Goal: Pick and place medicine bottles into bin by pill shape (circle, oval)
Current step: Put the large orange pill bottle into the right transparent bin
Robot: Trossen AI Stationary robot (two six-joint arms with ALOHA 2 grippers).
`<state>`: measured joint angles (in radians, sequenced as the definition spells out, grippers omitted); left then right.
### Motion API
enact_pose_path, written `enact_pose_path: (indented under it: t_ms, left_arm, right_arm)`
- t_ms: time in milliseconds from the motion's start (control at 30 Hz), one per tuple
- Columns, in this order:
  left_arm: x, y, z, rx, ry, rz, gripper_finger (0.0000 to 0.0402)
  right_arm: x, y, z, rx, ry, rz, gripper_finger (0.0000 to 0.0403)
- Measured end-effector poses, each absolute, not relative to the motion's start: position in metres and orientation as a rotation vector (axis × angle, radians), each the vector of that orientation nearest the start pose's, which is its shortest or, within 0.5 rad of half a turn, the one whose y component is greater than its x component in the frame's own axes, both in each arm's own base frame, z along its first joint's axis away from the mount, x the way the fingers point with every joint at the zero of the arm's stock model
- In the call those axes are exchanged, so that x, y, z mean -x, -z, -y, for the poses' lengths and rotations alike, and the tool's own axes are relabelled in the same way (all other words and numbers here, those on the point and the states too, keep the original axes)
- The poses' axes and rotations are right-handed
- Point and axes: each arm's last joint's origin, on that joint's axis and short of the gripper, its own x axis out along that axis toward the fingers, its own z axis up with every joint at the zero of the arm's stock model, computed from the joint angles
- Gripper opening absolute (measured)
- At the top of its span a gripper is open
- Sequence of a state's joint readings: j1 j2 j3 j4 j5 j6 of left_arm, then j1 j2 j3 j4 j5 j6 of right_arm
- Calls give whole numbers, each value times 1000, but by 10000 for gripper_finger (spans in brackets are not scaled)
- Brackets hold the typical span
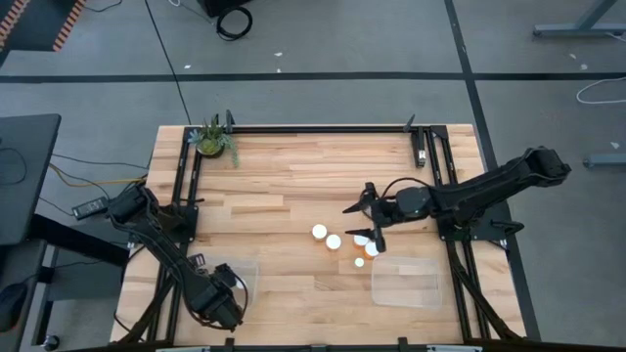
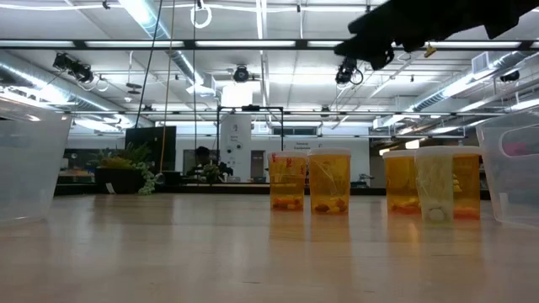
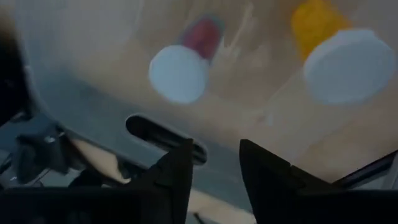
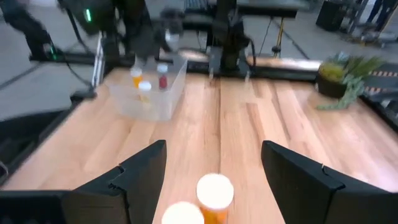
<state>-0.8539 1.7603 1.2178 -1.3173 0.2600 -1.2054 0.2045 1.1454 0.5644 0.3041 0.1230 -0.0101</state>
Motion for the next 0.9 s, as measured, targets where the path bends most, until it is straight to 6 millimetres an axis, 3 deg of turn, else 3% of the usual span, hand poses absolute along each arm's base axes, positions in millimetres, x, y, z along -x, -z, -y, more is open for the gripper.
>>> enact_pose_path:
  t_ms: [300,533,733,900]
  left_arm:
    - [-189,-225,223,165,-410,-1814,95]
    - [-200,-238,226,25,-355,-1584,76]
    - [-210,-239,230,-3,-301,-1453,71]
    - [-210,-239,230,-6,-294,-1445,74]
  right_arm:
    - [-252,-203,-49,26,-78,-406,271]
    - [-254,-202,-54,4,-101,-513,271]
    - [-250,-205,-74,47,-171,-642,271]
    - [-247,-201,-92,107,-235,-687,271]
